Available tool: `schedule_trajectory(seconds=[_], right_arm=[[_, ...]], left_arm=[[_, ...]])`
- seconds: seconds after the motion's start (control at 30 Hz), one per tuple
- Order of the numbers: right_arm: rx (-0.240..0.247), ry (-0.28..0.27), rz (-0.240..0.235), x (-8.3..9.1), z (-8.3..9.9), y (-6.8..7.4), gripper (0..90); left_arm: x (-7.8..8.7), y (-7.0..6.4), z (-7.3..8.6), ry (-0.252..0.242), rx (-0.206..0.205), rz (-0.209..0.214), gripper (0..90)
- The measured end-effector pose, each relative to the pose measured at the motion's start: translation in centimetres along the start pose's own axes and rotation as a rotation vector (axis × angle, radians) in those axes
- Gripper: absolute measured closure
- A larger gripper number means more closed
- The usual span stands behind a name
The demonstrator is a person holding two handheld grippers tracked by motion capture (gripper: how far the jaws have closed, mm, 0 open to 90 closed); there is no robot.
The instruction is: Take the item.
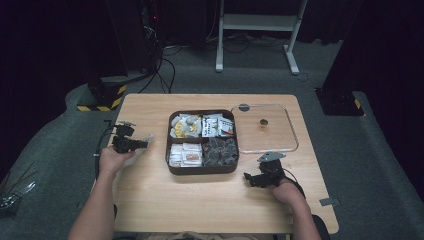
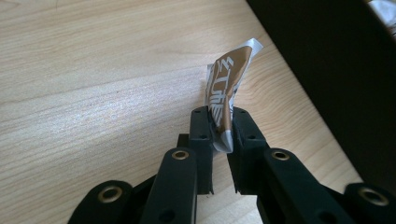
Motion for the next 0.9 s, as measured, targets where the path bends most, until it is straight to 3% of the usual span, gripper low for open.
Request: schedule_trajectory(seconds=[0.27,0.47,0.6,0.9], right_arm=[[0.0,-0.002,0.002,0.1,0.1,0.0,7.8],[-0.001,-0.002,0.002,0.1,0.1,0.0,7.8],[0.0,-0.002,0.002,0.1,0.1,0.0,7.8],[0.0,0.0,0.002,0.1,0.1,0.1,7.8]], left_arm=[[-0.8,-0.4,0.1,0.031,-0.03,-0.005,79.8],[-0.9,-0.5,0.2,0.038,-0.023,0.013,69.8],[-0.8,-0.8,0.3,0.033,-0.019,0.019,60.6],[0.5,-1.4,0.1,-0.025,-0.017,0.046,53.1]])
Point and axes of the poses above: each handheld gripper's, and its own axes: x roughly backward along the jaws, z roughly out of its underside, y roughly to its left, the point moved 3 cm from there along -x, roughly forward along the jaws, and after that the axes turned 3 degrees about -y, right-handed, at the moved point
